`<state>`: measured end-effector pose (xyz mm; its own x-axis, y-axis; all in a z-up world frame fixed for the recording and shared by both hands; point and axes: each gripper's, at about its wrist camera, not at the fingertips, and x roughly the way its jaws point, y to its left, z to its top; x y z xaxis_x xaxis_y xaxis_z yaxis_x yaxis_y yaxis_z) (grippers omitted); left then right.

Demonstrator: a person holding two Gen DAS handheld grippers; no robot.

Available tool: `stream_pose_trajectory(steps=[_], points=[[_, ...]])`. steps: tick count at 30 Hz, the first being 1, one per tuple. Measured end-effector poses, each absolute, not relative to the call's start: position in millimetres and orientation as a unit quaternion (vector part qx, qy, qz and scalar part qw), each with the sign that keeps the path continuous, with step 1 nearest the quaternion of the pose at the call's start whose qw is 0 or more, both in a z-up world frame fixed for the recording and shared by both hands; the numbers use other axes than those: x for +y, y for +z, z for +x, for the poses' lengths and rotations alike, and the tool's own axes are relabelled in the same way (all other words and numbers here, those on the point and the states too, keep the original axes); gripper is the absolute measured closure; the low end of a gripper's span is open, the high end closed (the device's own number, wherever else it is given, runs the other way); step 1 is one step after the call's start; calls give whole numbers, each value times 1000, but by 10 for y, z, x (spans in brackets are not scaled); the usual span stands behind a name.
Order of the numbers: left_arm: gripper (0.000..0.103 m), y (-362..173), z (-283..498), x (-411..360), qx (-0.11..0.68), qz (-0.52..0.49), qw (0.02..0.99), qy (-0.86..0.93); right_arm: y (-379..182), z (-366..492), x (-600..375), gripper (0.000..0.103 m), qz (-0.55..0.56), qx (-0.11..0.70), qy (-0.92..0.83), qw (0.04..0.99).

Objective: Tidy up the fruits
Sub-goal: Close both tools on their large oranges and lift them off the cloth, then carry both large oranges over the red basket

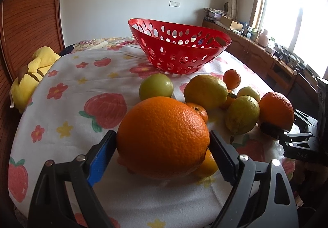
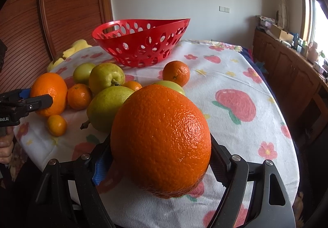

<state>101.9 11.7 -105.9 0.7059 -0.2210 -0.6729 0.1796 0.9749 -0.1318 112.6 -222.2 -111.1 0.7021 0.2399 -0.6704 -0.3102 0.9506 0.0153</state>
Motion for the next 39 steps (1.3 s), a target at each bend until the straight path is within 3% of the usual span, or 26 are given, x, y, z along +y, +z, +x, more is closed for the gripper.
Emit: stream_pose_trajectory(steps=[23,39], points=[[15,-881,957,282,345,-42,932,-100,-1019,1097,-2383,21,-32,349,152,924],[15,-240,1353,186,285,-27,949,-129,-206,1569,-2111,21,-73,288,200,934]])
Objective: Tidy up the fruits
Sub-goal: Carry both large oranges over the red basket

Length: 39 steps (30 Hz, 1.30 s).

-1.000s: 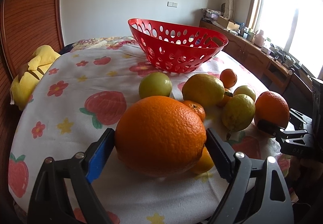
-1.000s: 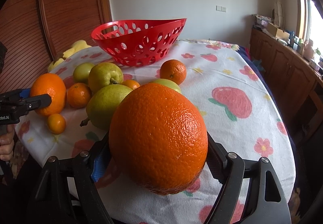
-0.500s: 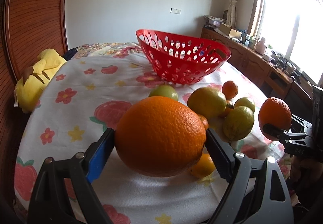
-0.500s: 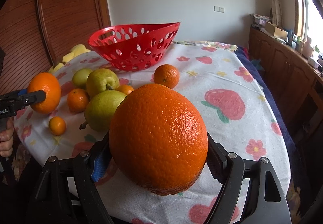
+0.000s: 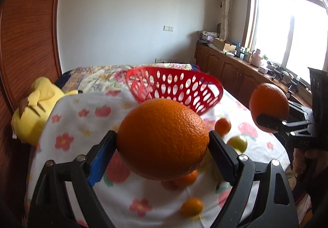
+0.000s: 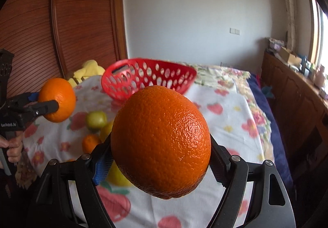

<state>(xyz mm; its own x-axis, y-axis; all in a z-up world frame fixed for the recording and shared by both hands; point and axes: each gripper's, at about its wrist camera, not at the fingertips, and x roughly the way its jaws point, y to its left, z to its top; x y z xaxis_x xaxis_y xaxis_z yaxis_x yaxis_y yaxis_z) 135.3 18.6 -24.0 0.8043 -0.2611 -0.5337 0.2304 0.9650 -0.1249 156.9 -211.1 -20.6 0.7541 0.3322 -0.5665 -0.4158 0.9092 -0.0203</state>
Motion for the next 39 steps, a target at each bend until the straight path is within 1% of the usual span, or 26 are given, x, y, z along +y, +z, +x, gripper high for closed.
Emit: stream_pose_trajectory(steps=[5,10,19,27,39], points=[[15,-115,1583,220,277,-30,951,-134,-28,1920,-1941,21,-93,278,223,930],[15,-59,1849,234,275,-37,951,-137,-5,2383,-1743,21,-119,298,228,919],[15,-56,2360,156,285,-26,946,-151,-283,3107,-1461,21,-164,357,247,886],[15,-152,2616,204,294,-30,943,-153,-514,3250,-1236,21,-202,394,265,856],[15,-172,2653,237,287,-25,945,-155,-742,3329,-1109,21,-216,445,256,831]])
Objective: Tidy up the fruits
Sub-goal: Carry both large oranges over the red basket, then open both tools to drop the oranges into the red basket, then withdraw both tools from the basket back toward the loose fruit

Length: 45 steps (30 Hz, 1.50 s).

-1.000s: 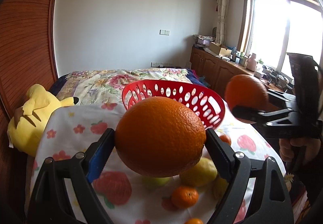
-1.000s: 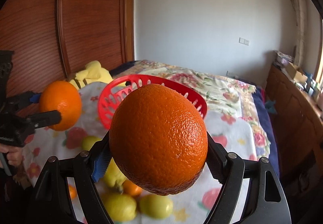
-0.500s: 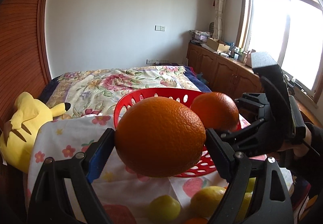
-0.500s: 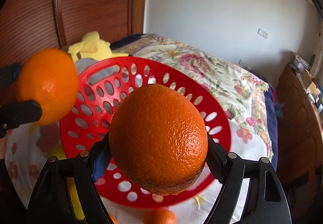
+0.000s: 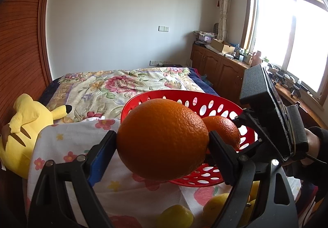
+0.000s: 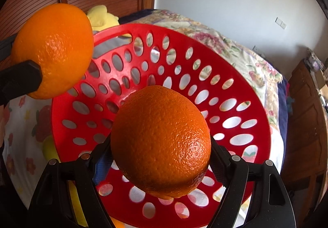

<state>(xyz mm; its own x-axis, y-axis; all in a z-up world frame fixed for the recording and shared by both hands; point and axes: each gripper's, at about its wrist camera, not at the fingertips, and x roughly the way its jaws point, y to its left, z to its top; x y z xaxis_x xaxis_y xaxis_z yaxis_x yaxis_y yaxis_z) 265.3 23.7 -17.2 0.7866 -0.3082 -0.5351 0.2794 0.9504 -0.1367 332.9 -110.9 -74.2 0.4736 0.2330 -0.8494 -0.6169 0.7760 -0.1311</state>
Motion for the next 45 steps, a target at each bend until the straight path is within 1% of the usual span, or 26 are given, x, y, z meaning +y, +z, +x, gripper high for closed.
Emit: stream_pose_trajectory(steps=[5,7,12,21,27,28,29,31,37,45], points=[[15,-175,2681,229,286,-19,945,-155,-752,3319,-1080,20,-212,444,252,834],[15,-175,2702,227,289,-22,944,-157,-682,3308,-1072,18,-207,432,248,842],[15,-181,2730,162,295,-16,942,-159,-515,3290,-1149,18,-191,410,244,858],[14,-344,2834,-58,319,9,933,-169,-303,2999,-1654,18,-98,375,232,892],[14,-489,2955,-181,345,14,924,-164,-281,2824,-1788,17,-76,372,223,898],[14,-493,2963,-192,345,17,924,-163,-288,2803,-1802,17,-76,372,221,898],[20,-463,2944,-211,336,19,928,-162,-295,2784,-1814,17,-73,372,221,899],[20,-286,2877,-226,298,33,942,-152,-309,2736,-1845,17,-68,371,220,900],[20,72,2852,-220,266,41,951,-153,-345,2689,-1880,17,-60,370,221,900],[20,40,2534,-129,265,29,951,-154,-363,2492,-1929,17,-52,359,217,906]])
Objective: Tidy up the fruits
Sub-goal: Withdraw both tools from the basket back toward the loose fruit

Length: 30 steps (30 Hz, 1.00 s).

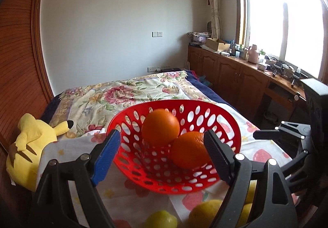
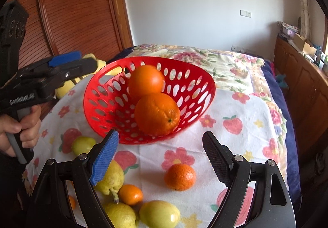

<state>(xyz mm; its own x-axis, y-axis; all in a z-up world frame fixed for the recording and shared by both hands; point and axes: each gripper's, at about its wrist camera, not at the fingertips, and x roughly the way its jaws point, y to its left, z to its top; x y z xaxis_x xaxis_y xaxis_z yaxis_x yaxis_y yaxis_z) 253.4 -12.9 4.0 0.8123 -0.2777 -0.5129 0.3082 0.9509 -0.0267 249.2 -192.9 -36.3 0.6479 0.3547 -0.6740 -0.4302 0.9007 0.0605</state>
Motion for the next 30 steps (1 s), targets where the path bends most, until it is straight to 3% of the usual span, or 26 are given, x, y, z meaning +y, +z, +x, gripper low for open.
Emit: stream_pose_trajectory(steps=[30], points=[[20,-811,1070,55,317,10,937,-148,-811,1270,-1755,19,-18,338,207,918]])
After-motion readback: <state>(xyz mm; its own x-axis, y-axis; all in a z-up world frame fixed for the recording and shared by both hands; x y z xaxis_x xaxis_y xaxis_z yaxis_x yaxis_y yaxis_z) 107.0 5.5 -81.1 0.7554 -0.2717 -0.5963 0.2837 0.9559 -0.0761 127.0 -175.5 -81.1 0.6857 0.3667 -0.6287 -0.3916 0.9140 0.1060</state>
